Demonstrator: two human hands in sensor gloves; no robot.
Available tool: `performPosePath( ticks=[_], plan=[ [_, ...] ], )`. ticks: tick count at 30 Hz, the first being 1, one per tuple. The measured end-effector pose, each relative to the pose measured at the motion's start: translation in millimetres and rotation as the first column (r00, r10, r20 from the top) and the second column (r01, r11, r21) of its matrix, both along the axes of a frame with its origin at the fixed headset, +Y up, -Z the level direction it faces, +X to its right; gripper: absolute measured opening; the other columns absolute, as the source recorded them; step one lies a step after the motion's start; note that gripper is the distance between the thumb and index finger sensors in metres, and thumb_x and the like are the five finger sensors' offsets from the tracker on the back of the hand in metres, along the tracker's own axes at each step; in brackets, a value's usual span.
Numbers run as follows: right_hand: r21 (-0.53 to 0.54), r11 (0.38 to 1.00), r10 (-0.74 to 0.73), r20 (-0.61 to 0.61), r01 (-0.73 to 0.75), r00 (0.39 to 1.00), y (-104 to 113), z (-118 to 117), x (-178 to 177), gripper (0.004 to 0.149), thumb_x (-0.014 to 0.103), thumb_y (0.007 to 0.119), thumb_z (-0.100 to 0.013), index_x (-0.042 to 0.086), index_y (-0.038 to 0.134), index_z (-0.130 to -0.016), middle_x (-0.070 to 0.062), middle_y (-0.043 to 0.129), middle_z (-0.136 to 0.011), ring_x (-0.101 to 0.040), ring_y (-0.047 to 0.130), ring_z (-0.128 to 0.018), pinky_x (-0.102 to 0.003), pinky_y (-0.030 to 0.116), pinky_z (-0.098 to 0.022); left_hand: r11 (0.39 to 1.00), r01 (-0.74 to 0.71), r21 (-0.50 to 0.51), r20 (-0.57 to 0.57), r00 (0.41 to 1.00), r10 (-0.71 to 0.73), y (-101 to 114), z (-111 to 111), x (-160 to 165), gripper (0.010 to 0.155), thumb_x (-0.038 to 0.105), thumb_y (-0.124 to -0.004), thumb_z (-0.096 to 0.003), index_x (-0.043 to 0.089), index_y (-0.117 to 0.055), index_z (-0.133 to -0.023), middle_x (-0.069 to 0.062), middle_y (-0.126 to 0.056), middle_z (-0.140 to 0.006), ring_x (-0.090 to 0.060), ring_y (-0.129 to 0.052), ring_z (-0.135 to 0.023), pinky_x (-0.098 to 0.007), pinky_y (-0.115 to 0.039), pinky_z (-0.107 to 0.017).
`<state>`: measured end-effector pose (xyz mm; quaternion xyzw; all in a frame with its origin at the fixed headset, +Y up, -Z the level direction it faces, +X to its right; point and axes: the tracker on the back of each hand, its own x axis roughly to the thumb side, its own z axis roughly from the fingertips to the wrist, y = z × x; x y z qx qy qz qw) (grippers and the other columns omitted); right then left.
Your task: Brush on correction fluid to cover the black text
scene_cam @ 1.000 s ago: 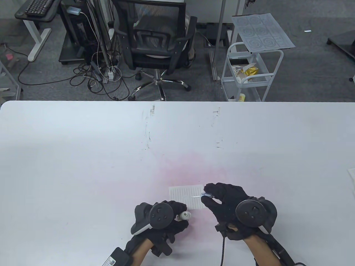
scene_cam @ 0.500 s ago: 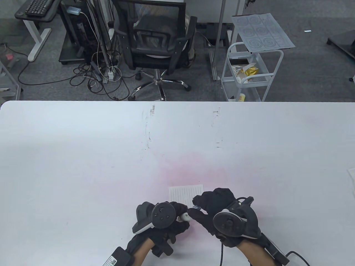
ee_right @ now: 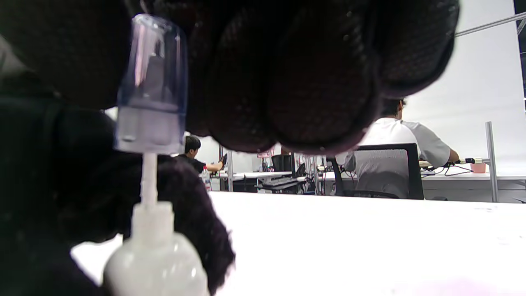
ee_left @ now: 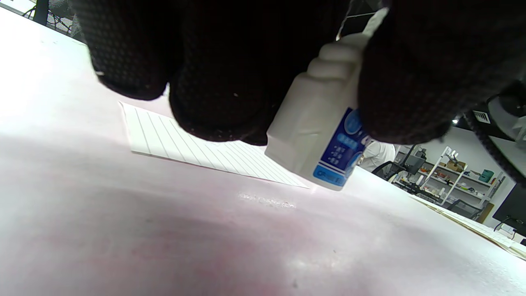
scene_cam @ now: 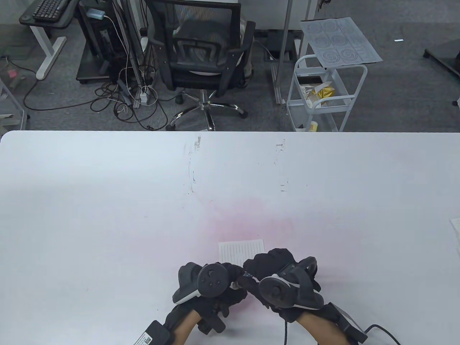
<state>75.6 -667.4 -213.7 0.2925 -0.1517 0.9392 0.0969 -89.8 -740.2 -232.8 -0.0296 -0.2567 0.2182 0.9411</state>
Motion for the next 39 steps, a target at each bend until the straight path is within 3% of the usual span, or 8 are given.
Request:
performPosePath(
  ticks=[4, 12, 20, 23, 29, 32, 36, 39],
  plan=[
    [-0.023, 0.998, 0.065, 0.000, -0.065, 0.998, -8.2, -0.6, -7.8, 0.051, 0.058, 0.085, -0.034, 0.020, 0.094, -0.066, -0.004, 0.098, -0.057, -0.025, 0.103, -0.036, -0.052, 0.079, -0.048, 1.000, -0.009, 0.005, 0.008, 1.000, 0.009, 0.5, 1.0, 2.2, 0.059, 0.052, -0.099, -0.0276, 0.021, -0.089, -0.077, -0.008, -0.103, -0.069, -0.021, -0.105, -0.046, -0.044, -0.086, -0.049],
    [-0.219, 0.975, 0.042, -0.003, -0.041, 0.999, -10.3, -4.9, -7.2, 0.050, 0.049, 0.087, -0.035, 0.018, 0.089, -0.075, -0.006, 0.093, -0.066, -0.028, 0.101, -0.046, -0.055, 0.075, -0.053, 1.000, -0.001, 0.010, 0.015, 1.000, 0.001, 1.1, 1.6, 3.1, 0.059, 0.051, -0.100, -0.0272, 0.020, -0.090, -0.076, -0.008, -0.104, -0.067, -0.021, -0.106, -0.045, -0.044, -0.086, -0.048],
    [-0.057, 0.991, 0.125, 0.098, -0.120, 0.987, -14.0, -1.4, -9.6, 0.054, 0.065, 0.081, -0.033, 0.021, 0.094, -0.063, -0.001, 0.098, -0.055, -0.025, 0.103, -0.036, -0.052, 0.078, -0.049, 1.000, 0.018, 0.011, 0.021, 1.000, -0.018, -0.8, 1.8, 5.2, 0.058, 0.052, -0.100, -0.0270, 0.020, -0.090, -0.075, -0.008, -0.104, -0.067, -0.021, -0.106, -0.044, -0.044, -0.087, -0.048],
    [-0.107, 0.990, 0.100, 0.065, -0.093, 0.993, -11.9, -2.6, -5.8, 0.064, 0.068, 0.077, -0.032, 0.021, 0.088, -0.075, -0.003, 0.093, -0.068, -0.028, 0.101, -0.049, -0.055, 0.074, -0.055, 1.000, 0.006, 0.004, 0.017, 1.000, -0.006, -0.6, 1.1, 3.7, 0.058, 0.052, -0.100, -0.0270, 0.020, -0.090, -0.075, -0.008, -0.104, -0.067, -0.021, -0.106, -0.044, -0.044, -0.086, -0.048],
    [-0.323, 0.946, -0.035, -0.082, 0.007, 0.996, -9.1, -6.9, -2.4, 0.055, 0.043, 0.087, -0.036, 0.019, 0.078, -0.085, -0.006, 0.083, -0.080, -0.032, 0.095, -0.062, -0.058, 0.068, -0.059, 1.000, -0.001, 0.005, 0.016, 1.000, 0.001, 0.4, 1.0, 2.5, 0.058, 0.051, -0.100, -0.0269, 0.020, -0.090, -0.075, -0.008, -0.104, -0.067, -0.021, -0.106, -0.044, -0.045, -0.086, -0.048],
    [-0.289, 0.957, -0.026, -0.029, 0.016, 0.999, -10.4, -8.6, -2.8, 0.050, 0.041, 0.089, -0.035, 0.019, 0.082, -0.080, -0.006, 0.088, -0.073, -0.029, 0.099, -0.053, -0.056, 0.073, -0.054, 1.000, 0.010, 0.012, 0.021, 1.000, -0.011, 0.1, 1.8, 3.2, 0.058, 0.051, -0.100, -0.0270, 0.020, -0.090, -0.075, -0.008, -0.104, -0.066, -0.021, -0.106, -0.044, -0.044, -0.086, -0.048],
    [-0.180, 0.984, 0.017, 0.061, -0.006, 0.998, -11.3, -6.9, -3.3, 0.051, 0.056, 0.088, -0.032, 0.019, 0.089, -0.067, -0.003, 0.095, -0.059, -0.025, 0.102, -0.037, -0.053, 0.078, -0.048, 1.000, 0.017, 0.010, 0.024, 1.000, -0.017, 0.1, 1.9, 3.3, 0.058, 0.051, -0.100, -0.0268, 0.020, -0.090, -0.075, -0.008, -0.104, -0.066, -0.021, -0.106, -0.044, -0.044, -0.087, -0.048],
    [-0.131, 0.990, 0.061, 0.081, -0.050, 0.995, -11.0, -7.1, -1.5, 0.053, 0.064, 0.082, -0.032, 0.022, 0.091, -0.064, 0.000, 0.096, -0.056, -0.024, 0.102, -0.036, -0.052, 0.079, -0.048, 1.000, 0.015, 0.005, 0.029, 0.999, -0.015, 0.2, 2.2, 3.9, 0.058, 0.051, -0.100, -0.0272, 0.020, -0.090, -0.075, -0.008, -0.104, -0.066, -0.021, -0.106, -0.044, -0.044, -0.087, -0.048]
  ],
)
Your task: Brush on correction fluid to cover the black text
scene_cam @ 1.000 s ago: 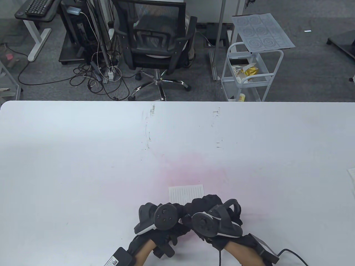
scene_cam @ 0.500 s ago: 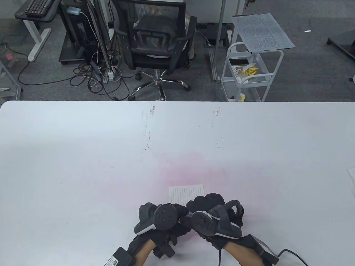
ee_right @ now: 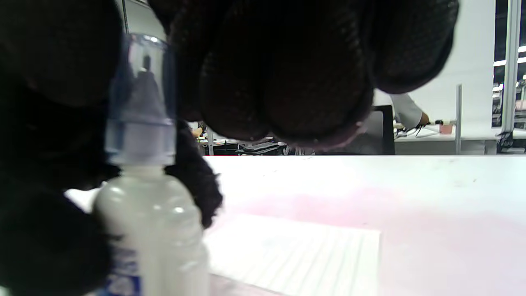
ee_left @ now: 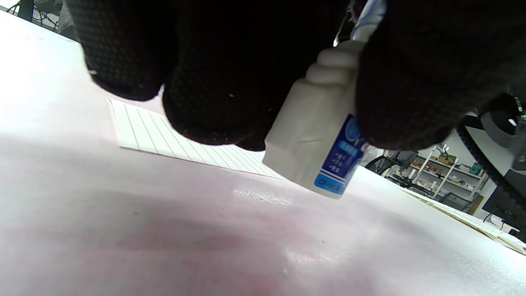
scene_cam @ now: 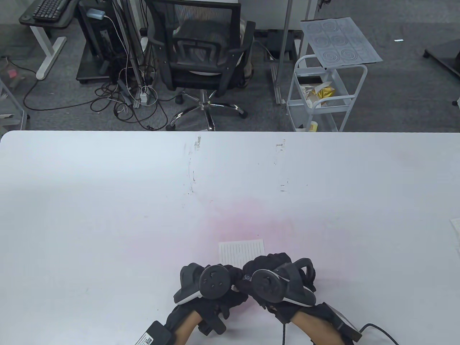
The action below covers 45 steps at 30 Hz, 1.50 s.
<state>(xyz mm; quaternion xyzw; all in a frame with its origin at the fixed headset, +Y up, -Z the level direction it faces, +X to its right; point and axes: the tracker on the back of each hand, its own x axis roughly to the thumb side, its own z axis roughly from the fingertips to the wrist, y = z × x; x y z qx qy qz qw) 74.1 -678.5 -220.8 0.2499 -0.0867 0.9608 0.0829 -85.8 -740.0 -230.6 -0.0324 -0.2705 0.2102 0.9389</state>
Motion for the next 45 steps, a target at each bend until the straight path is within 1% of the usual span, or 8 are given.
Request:
performPosePath(
  ticks=[3, 6, 8, 14, 20, 30, 37, 45],
  plan=[
    [-0.150, 0.986, -0.096, -0.107, 0.080, 0.990, 0.3, -3.9, 4.2, 0.061, 0.059, 0.083, -0.034, 0.020, 0.081, -0.082, -0.004, 0.087, -0.076, -0.030, 0.098, -0.057, -0.056, 0.071, -0.057, 1.000, -0.012, -0.001, -0.008, 1.000, 0.012, 0.9, -0.7, -1.6, 0.058, 0.051, -0.100, -0.0271, 0.020, -0.090, -0.075, -0.008, -0.104, -0.066, -0.021, -0.106, -0.044, -0.045, -0.086, -0.048],
    [-0.272, 0.953, -0.172, -0.133, 0.131, 0.976, -0.7, -6.6, 5.3, 0.055, 0.043, 0.088, -0.036, 0.019, 0.078, -0.085, -0.006, 0.084, -0.080, -0.032, 0.096, -0.062, -0.058, 0.069, -0.058, 1.000, -0.018, 0.001, -0.012, 1.000, 0.018, 1.5, -0.8, -2.9, 0.058, 0.051, -0.100, -0.0271, 0.020, -0.090, -0.075, -0.008, -0.104, -0.066, -0.021, -0.106, -0.044, -0.045, -0.086, -0.048],
    [-0.238, 0.962, -0.166, -0.106, 0.137, 0.980, -1.1, -7.8, 5.2, 0.050, 0.040, 0.089, -0.035, 0.019, 0.082, -0.080, -0.006, 0.087, -0.075, -0.030, 0.099, -0.056, -0.056, 0.072, -0.055, 1.000, -0.017, -0.001, -0.006, 1.000, 0.017, 1.4, -0.5, -2.4, 0.058, 0.051, -0.100, -0.0271, 0.020, -0.091, -0.075, -0.008, -0.104, -0.066, -0.021, -0.106, -0.044, -0.045, -0.086, -0.048],
    [-0.054, 0.997, -0.063, -0.016, 0.062, 0.998, -1.5, -4.6, 4.1, 0.052, 0.061, 0.086, -0.031, 0.021, 0.091, -0.064, -0.001, 0.096, -0.055, -0.024, 0.103, -0.035, -0.052, 0.079, -0.047, 1.000, -0.001, 0.002, 0.003, 1.000, 0.001, 0.4, 0.4, -0.2, 0.058, 0.051, -0.100, -0.0270, 0.020, -0.091, -0.075, -0.008, -0.104, -0.066, -0.021, -0.106, -0.044, -0.045, -0.087, -0.048],
    [-0.219, 0.968, -0.150, -0.099, 0.126, 0.984, -1.7, -7.2, 6.5, 0.056, 0.049, 0.087, -0.035, 0.020, 0.081, -0.082, -0.005, 0.086, -0.077, -0.031, 0.098, -0.058, -0.056, 0.071, -0.057, 1.000, -0.022, 0.008, -0.014, 1.000, 0.022, 1.8, -0.6, -3.4, 0.058, 0.051, -0.100, -0.0273, 0.020, -0.090, -0.075, -0.008, -0.104, -0.066, -0.021, -0.106, -0.044, -0.044, -0.086, -0.048],
    [0.022, 0.997, -0.069, -0.007, 0.069, 0.998, -3.2, -2.1, 3.9, 0.048, 0.063, 0.084, -0.032, 0.023, 0.095, -0.056, 0.001, 0.098, -0.049, -0.024, 0.102, -0.030, -0.051, 0.080, -0.046, 1.000, 0.002, 0.013, -0.006, 1.000, -0.002, 0.2, 0.2, -0.3, 0.058, 0.051, -0.099, -0.0272, 0.020, -0.091, -0.075, -0.008, -0.104, -0.066, -0.021, -0.106, -0.044, -0.044, -0.086, -0.048],
    [-0.053, 0.986, -0.161, -0.064, 0.158, 0.985, -1.4, -6.9, 12.7, 0.058, 0.062, 0.080, -0.035, 0.022, 0.087, -0.076, -0.003, 0.091, -0.072, -0.032, 0.099, -0.054, -0.057, 0.072, -0.056, 1.000, -0.010, 0.010, -0.019, 1.000, 0.010, 0.3, -1.3, -2.5, 0.058, 0.051, -0.099, -0.0275, 0.021, -0.090, -0.076, -0.007, -0.104, -0.067, -0.020, -0.106, -0.045, -0.044, -0.086, -0.049],
    [0.011, 0.996, -0.091, -0.065, 0.091, 0.994, -2.6, -2.6, 5.3, 0.047, 0.056, 0.084, -0.035, 0.021, 0.091, -0.065, -0.001, 0.095, -0.058, -0.026, 0.101, -0.040, -0.054, 0.076, -0.051, 1.000, 0.005, 0.006, -0.007, 1.000, -0.005, -0.8, -0.9, 1.0, 0.058, 0.051, -0.099, -0.0275, 0.021, -0.090, -0.076, -0.007, -0.104, -0.067, -0.020, -0.106, -0.045, -0.044, -0.087, -0.048]
  ],
)
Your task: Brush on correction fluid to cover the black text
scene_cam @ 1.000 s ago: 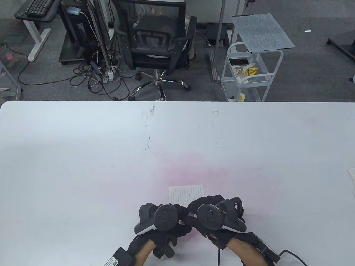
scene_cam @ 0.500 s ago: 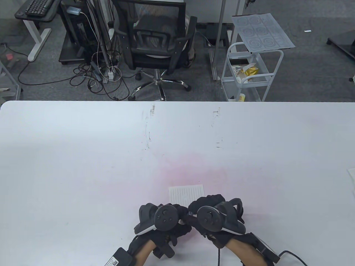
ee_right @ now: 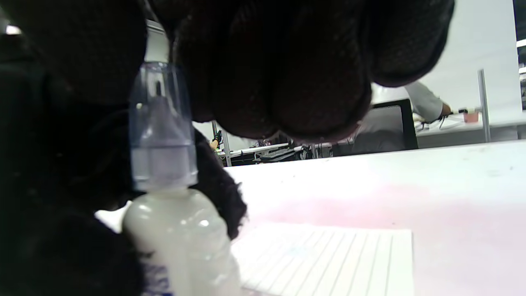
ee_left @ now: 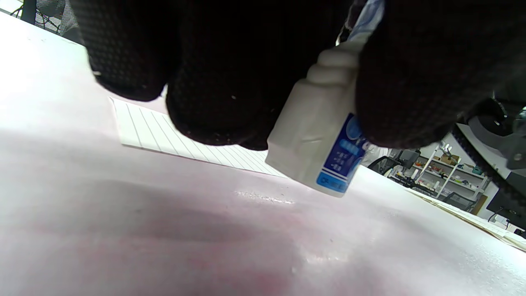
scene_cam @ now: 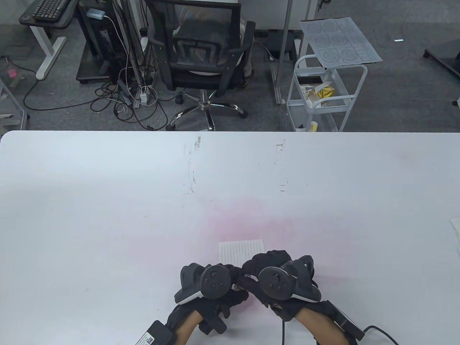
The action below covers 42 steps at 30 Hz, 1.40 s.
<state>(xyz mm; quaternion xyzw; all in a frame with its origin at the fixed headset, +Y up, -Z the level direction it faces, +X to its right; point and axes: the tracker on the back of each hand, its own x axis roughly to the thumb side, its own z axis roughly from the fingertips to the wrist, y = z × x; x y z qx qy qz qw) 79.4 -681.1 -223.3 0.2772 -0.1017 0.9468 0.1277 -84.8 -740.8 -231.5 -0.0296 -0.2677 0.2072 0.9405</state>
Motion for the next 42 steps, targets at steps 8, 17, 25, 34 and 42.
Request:
performPosePath(
  ticks=[8, 17, 25, 34, 42],
  plan=[
    [0.032, 0.999, -0.041, 0.111, 0.038, 0.993, 0.5, -5.1, 12.1, 0.060, 0.061, 0.074, -0.037, 0.020, 0.085, -0.081, -0.005, 0.088, -0.078, -0.036, 0.097, -0.061, -0.058, 0.069, -0.058, 1.000, 0.014, -0.003, -0.003, 1.000, -0.014, -1.7, -0.3, -1.2, 0.058, 0.051, -0.099, -0.0276, 0.022, -0.090, -0.077, -0.007, -0.104, -0.069, -0.020, -0.107, -0.046, -0.044, -0.087, -0.049],
    [0.017, 0.998, -0.058, 0.343, 0.056, 0.938, -17.7, -29.9, 52.8, 0.069, 0.061, 0.071, -0.040, 0.024, 0.064, -0.098, -0.007, 0.063, -0.101, -0.043, 0.069, -0.093, -0.063, 0.057, -0.065, 0.998, 0.059, -0.028, 0.020, 0.998, -0.058, -9.8, -0.4, 1.6, 0.059, 0.051, -0.098, -0.0284, 0.023, -0.088, -0.079, -0.005, -0.103, -0.071, -0.019, -0.106, -0.048, -0.043, -0.087, -0.050],
    [-0.031, 0.998, -0.039, 0.403, 0.056, 0.914, -32.9, -39.0, 73.8, 0.072, 0.061, 0.069, -0.040, 0.026, 0.055, -0.101, -0.005, 0.050, -0.106, -0.042, 0.055, -0.100, -0.065, 0.051, -0.067, 0.997, 0.067, -0.044, 0.029, 0.997, -0.065, -11.2, -1.1, -0.6, 0.059, 0.051, -0.098, -0.0282, 0.024, -0.087, -0.079, -0.005, -0.102, -0.072, -0.020, -0.106, -0.049, -0.044, -0.086, -0.051],
    [-0.024, 0.999, -0.015, 0.405, 0.027, 0.914, -35.1, -37.2, 72.6, 0.072, 0.062, 0.069, -0.040, 0.027, 0.054, -0.101, -0.005, 0.049, -0.106, -0.042, 0.054, -0.100, -0.065, 0.051, -0.067, 0.997, 0.062, -0.040, 0.024, 0.998, -0.061, -9.5, 0.8, -3.2, 0.060, 0.053, -0.097, -0.0283, 0.024, -0.087, -0.080, -0.005, -0.102, -0.073, -0.020, -0.106, -0.051, -0.044, -0.086, -0.051],
    [-0.035, 0.999, 0.010, 0.413, 0.005, 0.911, -33.9, -35.7, 72.5, 0.073, 0.062, 0.069, -0.040, 0.028, 0.051, -0.102, -0.004, 0.047, -0.107, -0.041, 0.052, -0.101, -0.065, 0.050, -0.068, 1.000, 0.006, -0.028, 0.025, 1.000, -0.006, 6.2, 4.1, -12.2, 0.066, 0.056, -0.095, -0.0287, 0.025, -0.083, -0.085, -0.005, -0.097, -0.081, -0.023, -0.104, -0.060, -0.047, -0.083, -0.056]
  ],
)
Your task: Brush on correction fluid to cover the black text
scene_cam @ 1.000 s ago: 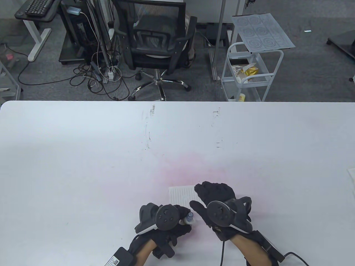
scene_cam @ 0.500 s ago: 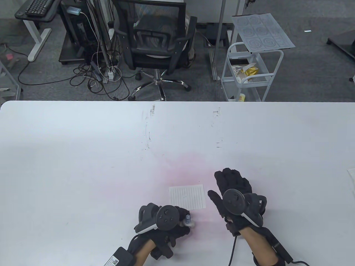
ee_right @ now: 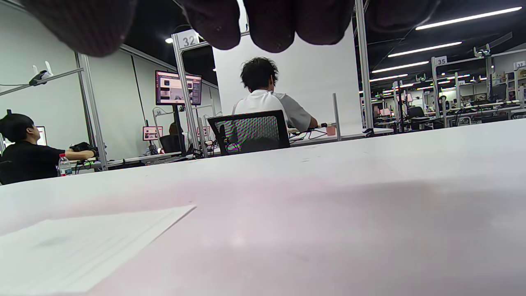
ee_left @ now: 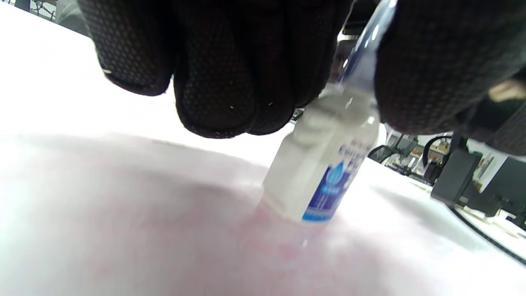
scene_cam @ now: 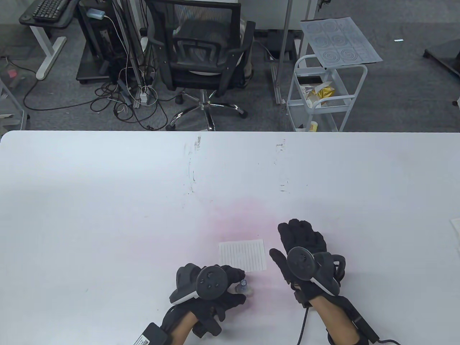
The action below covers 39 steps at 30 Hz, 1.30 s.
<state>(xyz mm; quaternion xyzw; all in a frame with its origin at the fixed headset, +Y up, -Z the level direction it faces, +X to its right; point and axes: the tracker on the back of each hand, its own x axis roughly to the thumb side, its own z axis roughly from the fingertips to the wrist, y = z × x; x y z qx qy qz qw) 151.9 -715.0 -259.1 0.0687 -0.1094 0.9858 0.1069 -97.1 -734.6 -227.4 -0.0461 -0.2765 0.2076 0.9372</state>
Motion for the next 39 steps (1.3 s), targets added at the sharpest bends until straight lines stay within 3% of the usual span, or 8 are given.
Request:
performPosePath(
  ticks=[11, 21, 25, 30, 39],
  plan=[
    [0.001, 1.000, 0.005, 0.007, -0.005, 1.000, -1.2, 0.4, 0.3, 0.073, 0.063, 0.068, -0.040, 0.028, 0.050, -0.102, -0.004, 0.046, -0.107, -0.040, 0.049, -0.102, -0.064, 0.049, -0.068, 0.982, -0.164, 0.099, -0.073, 0.982, 0.171, 36.9, -0.1, -31.9, 0.073, 0.061, -0.089, -0.0323, 0.027, -0.075, -0.095, -0.005, -0.088, -0.095, -0.029, -0.096, -0.080, -0.053, -0.076, -0.064],
    [-0.007, 1.000, 0.025, 0.010, -0.025, 1.000, -2.5, 1.3, -0.2, 0.074, 0.063, 0.067, -0.040, 0.030, 0.046, -0.102, -0.003, 0.043, -0.108, -0.040, 0.045, -0.103, -0.065, 0.047, -0.068, 0.964, -0.124, 0.236, -0.234, 0.955, 0.181, 38.7, -1.5, -47.6, 0.068, 0.061, -0.077, -0.0405, 0.030, -0.066, -0.101, -0.005, -0.075, -0.107, -0.032, -0.078, -0.100, -0.059, -0.064, -0.072],
    [-0.022, 0.999, 0.047, 0.020, -0.047, 0.999, -4.1, 1.5, -0.2, 0.074, 0.064, 0.067, -0.040, 0.030, 0.044, -0.103, -0.002, 0.041, -0.109, -0.039, 0.043, -0.104, -0.065, 0.046, -0.069, 0.965, -0.011, 0.261, -0.321, 0.942, 0.098, 35.8, -3.1, -50.7, 0.070, 0.061, -0.075, -0.0414, 0.031, -0.062, -0.104, -0.006, -0.067, -0.112, -0.034, -0.070, -0.105, -0.061, -0.059, -0.074],
    [-0.041, 0.997, 0.060, 0.036, -0.058, 0.998, -4.5, 2.3, 0.7, 0.073, 0.064, 0.066, -0.040, 0.030, 0.047, -0.103, -0.003, 0.043, -0.108, -0.039, 0.043, -0.104, -0.064, 0.046, -0.069, 0.963, 0.167, 0.211, -0.415, 0.907, -0.067, 24.6, -8.6, -54.3, 0.075, 0.063, -0.073, -0.0412, 0.032, -0.055, -0.107, -0.007, -0.056, -0.117, -0.037, -0.058, -0.110, -0.062, -0.052, -0.076],
    [-0.122, 0.987, 0.112, 0.050, -0.105, 0.992, -13.9, 0.9, 4.6, 0.074, 0.065, 0.064, -0.041, 0.032, 0.042, -0.103, -0.001, 0.036, -0.110, -0.037, 0.033, -0.104, -0.064, 0.041, -0.069, 0.947, 0.301, 0.115, -0.462, 0.860, -0.217, 9.2, -15.6, -61.8, 0.080, 0.067, -0.066, -0.0409, 0.034, -0.042, -0.109, -0.003, -0.038, -0.120, -0.037, -0.042, -0.113, -0.064, -0.042, -0.077]
  ],
)
